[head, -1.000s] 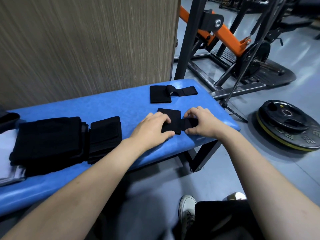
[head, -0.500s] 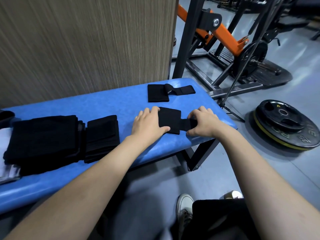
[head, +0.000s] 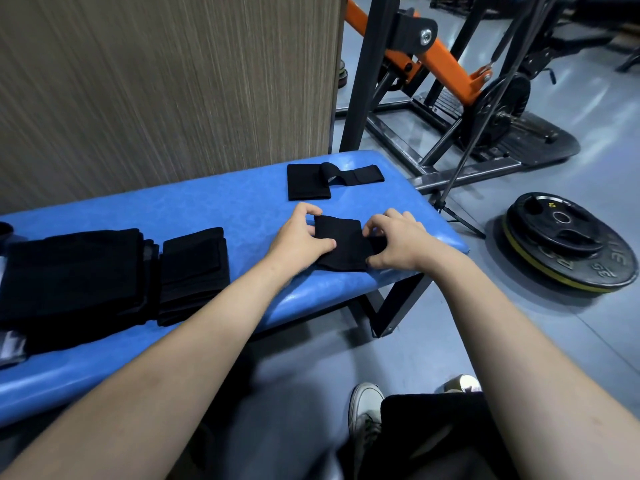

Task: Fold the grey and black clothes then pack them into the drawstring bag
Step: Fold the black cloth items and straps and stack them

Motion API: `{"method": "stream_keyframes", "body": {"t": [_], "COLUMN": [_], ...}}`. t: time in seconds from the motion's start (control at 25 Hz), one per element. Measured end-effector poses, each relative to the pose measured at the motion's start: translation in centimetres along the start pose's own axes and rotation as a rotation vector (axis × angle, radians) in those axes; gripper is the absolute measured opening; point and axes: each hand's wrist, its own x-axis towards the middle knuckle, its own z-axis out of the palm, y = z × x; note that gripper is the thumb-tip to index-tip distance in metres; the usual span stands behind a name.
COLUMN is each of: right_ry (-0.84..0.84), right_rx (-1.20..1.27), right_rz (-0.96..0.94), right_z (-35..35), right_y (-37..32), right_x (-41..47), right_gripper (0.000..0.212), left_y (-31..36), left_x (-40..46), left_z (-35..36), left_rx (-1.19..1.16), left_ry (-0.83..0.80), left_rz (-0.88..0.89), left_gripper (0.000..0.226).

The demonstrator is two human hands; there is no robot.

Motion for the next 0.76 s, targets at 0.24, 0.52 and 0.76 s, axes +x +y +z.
{"method": "stream_keyframes", "body": {"t": [0.24, 0.52, 0.76], "right_ry": [-0.067, -0.078, 0.041], "right_rx": [-0.037, 0.129, 0.528], "right_rz": [0.032, 0.054, -0.081], "right_z": [-0.9, -1.9, -1.8], "right_y": [0.8, 1.8, -0.2], "right_x": [-0.3, -0.8, -1.3], "right_gripper": [0.057, 0.046, 0.045], "left_y": [-0.5, -0.9, -0.9], "left_x": [0.5, 0.4, 0.1], "left_z": [0.2, -0.3, -0.5], "left_rx": [0.131, 0.203, 0.204], "left_ry": [0.03, 0.06, 0.038], "left_rz": [0.016, 0.053, 0.077], "left_gripper": [0.032, 0.033, 0.035]}}
